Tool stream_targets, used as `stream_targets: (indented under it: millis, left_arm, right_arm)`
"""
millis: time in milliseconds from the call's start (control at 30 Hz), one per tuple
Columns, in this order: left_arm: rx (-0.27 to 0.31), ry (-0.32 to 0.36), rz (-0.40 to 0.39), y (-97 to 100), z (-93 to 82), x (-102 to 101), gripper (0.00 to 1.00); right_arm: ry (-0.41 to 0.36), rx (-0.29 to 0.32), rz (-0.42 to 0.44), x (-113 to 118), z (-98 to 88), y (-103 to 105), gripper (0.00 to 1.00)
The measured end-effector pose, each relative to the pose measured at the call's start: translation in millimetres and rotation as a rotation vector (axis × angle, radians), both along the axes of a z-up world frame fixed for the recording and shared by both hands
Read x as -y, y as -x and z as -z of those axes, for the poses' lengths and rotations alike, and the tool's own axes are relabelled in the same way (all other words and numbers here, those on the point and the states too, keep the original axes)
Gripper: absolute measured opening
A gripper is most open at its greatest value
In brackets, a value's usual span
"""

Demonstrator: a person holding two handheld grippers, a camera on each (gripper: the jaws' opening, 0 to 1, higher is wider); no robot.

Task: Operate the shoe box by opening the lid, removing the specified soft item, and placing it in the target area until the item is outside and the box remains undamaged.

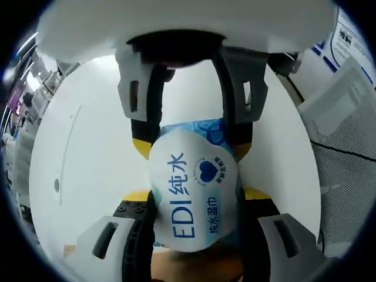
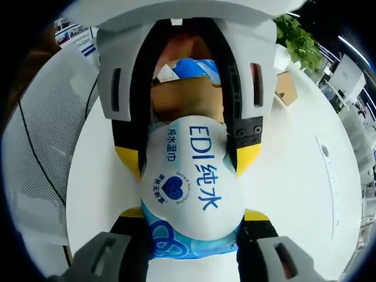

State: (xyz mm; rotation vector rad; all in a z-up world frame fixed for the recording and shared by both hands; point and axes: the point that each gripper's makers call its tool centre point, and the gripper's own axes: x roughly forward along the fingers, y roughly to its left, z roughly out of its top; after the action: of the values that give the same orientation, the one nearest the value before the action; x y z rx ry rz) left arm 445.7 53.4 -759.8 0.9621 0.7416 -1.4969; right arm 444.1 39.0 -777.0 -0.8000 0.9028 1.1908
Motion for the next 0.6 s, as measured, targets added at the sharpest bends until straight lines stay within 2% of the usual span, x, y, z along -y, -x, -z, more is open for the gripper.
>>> stream_targets:
  millis: [333,533,600]
  left_arm:
    - [0.019,0.015,0.006,0.3,0.1,0,0.58]
    - [0.034,0.051,-0.004,-3.6,-9.6,0,0.59]
    - [0.003,0.062,-0.029,-2.4,-13.8,0,0.59]
  right_arm:
    - [0.001,0.004,0.027,1,-1.3,1,0.56]
    - [-0.011,0.009,0.069,5,-9.2,1,0.55]
    - [-0.017,0.008,0.095,6,-12.4,2,0.55]
